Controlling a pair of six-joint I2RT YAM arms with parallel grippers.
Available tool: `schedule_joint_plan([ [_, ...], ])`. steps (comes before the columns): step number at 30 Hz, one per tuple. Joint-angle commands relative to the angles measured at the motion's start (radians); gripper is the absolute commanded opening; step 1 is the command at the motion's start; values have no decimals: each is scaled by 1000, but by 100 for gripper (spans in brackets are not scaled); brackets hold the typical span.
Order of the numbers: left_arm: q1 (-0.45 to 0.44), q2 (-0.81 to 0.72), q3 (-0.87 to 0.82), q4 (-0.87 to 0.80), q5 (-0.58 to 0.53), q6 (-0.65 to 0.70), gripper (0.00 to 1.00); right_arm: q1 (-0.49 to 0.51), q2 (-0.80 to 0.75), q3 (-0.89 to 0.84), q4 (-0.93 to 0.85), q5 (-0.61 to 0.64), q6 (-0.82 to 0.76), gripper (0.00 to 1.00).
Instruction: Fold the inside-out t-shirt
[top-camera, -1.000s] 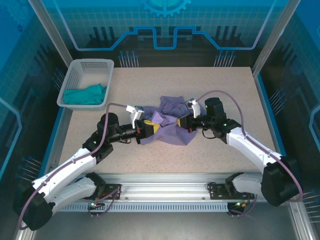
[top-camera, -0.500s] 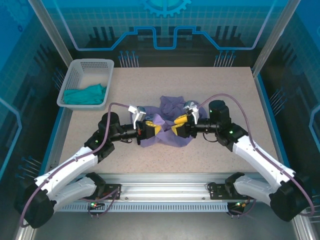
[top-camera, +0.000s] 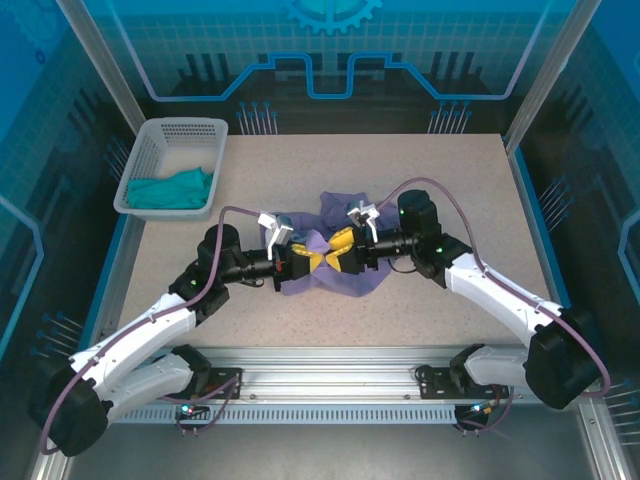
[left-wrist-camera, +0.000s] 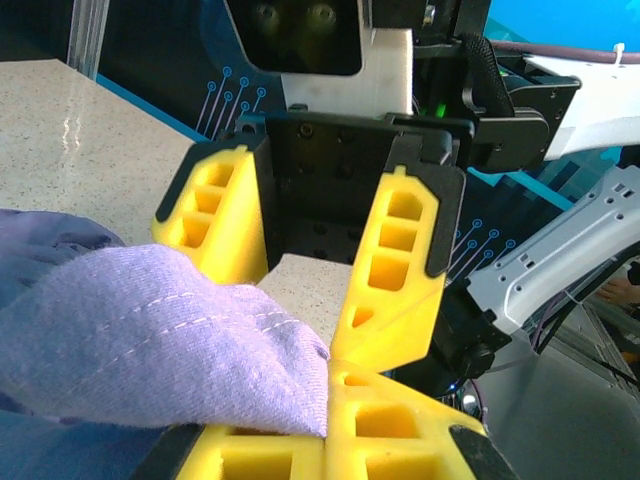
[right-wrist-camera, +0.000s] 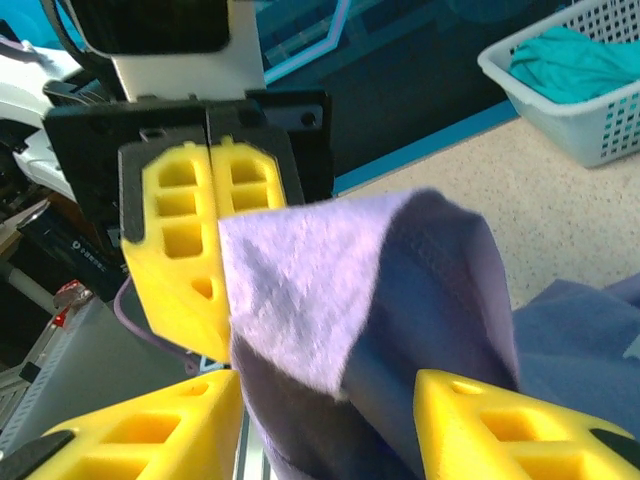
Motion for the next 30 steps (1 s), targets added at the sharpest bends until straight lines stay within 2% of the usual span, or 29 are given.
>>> schedule_joint_plan([
  [1,7,-1,-7,11,31,33,0,11,18,55,20,-33,5,49],
  [3,7,-1,-7,9,30,33,0,11,26,61,19,-44,5,48],
  [5,7,-1,-8,7,26,33,0,13,29,63,24,-62,6,41],
  [9,7,-1,-9,-17,-8,49,0,13,11,59,11,-79,3,12],
  [12,8,0,-9,-58,-77,67,3,13,-20,63,-52,-70,-16,0],
  [14,7,9,-1,-102,-130,91,7,18,-39,70,-79,-55,-8,0],
  [18,4,32,28,-203,-242,135,25,79,-32,151,-219,36,-10,0],
  [21,-6,23,26,-243,-312,154,35,124,-6,208,-300,98,5,0],
  [27,-21,-62,-22,-236,-343,158,51,136,36,253,-348,174,58,0],
  [30,-26,-100,-32,-244,-368,155,55,132,58,283,-395,192,49,0],
])
